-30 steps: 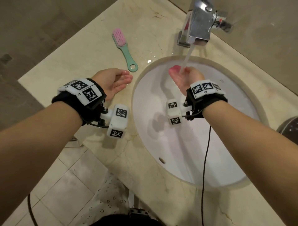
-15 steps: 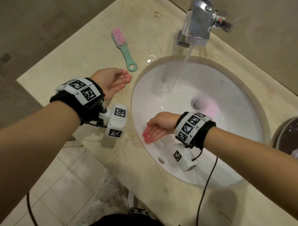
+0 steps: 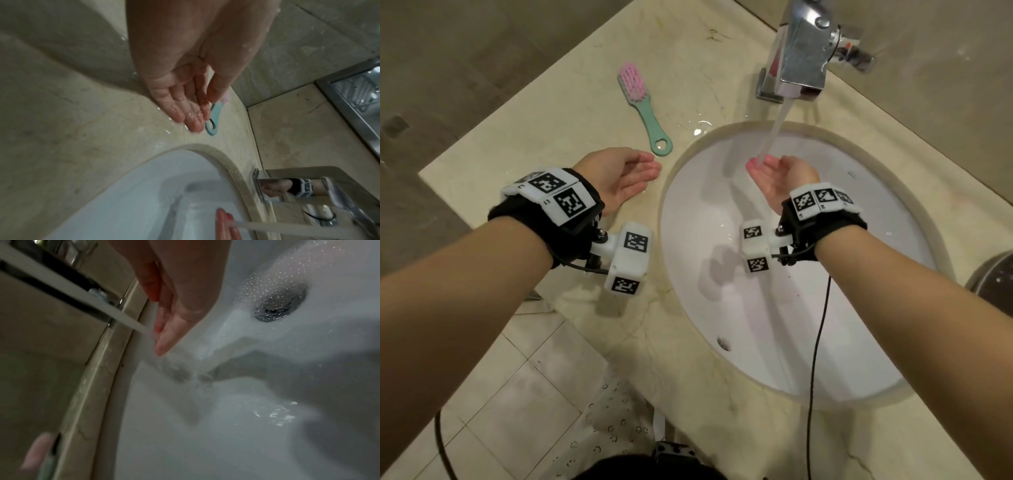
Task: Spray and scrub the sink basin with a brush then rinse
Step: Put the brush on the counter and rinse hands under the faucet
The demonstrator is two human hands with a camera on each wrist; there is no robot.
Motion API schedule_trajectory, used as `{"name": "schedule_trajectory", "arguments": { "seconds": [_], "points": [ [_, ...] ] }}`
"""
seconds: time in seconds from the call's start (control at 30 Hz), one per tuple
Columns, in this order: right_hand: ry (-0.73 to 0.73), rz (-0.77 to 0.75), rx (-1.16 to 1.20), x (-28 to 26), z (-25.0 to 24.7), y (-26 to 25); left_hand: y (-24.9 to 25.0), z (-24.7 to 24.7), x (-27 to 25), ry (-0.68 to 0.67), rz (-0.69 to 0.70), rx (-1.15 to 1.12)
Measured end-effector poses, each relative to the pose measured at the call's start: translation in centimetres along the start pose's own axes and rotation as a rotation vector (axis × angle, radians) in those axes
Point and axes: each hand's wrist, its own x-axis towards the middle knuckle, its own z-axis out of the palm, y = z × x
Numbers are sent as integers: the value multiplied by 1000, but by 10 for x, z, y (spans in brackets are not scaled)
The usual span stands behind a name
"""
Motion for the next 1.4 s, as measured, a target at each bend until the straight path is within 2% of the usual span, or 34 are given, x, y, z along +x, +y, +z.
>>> {"name": "schedule_trajectory", "arguments": {
  "seconds": [0.13, 0.2, 0.33, 0.53, 0.7, 0.77, 0.83, 0.93, 1.03, 1.13, 1.3, 1.4],
  "points": [
    [-98, 20, 166, -11, 18, -4, 0, 0, -1, 0, 8, -5],
    [-158, 49, 145, -21, 22, 4, -1, 0, -1, -3, 12, 0],
    [-277, 204, -368, -48, 20, 34, -1, 0, 0, -10, 12, 3],
    [-469, 602, -970, -79, 0, 69, -2, -1, 1, -15, 16, -2],
    [-392, 607, -1090, -72, -19, 69, -2, -1, 1, -12, 19, 0],
    [-319, 547, -1047, -64, -23, 66, -2, -1, 1, -15, 19, 3],
    [-212, 419, -917, -55, -22, 57, -1, -1, 1, -16, 15, 1],
    [-54, 195, -544, -39, -17, 34, -1, -1, 1, -16, 8, -2],
    [-21, 102, -168, -25, -12, 10, -2, -1, 1, -16, 12, -3],
    [-38, 53, 72, -17, -1, -5, -1, -1, 1, -16, 15, -4],
    [-131, 60, 125, -19, 20, -7, -1, -2, 2, -19, 4, -7],
    [-195, 105, -22, -28, 28, 5, 0, -3, 2, -31, 0, -7]
  ]
}}
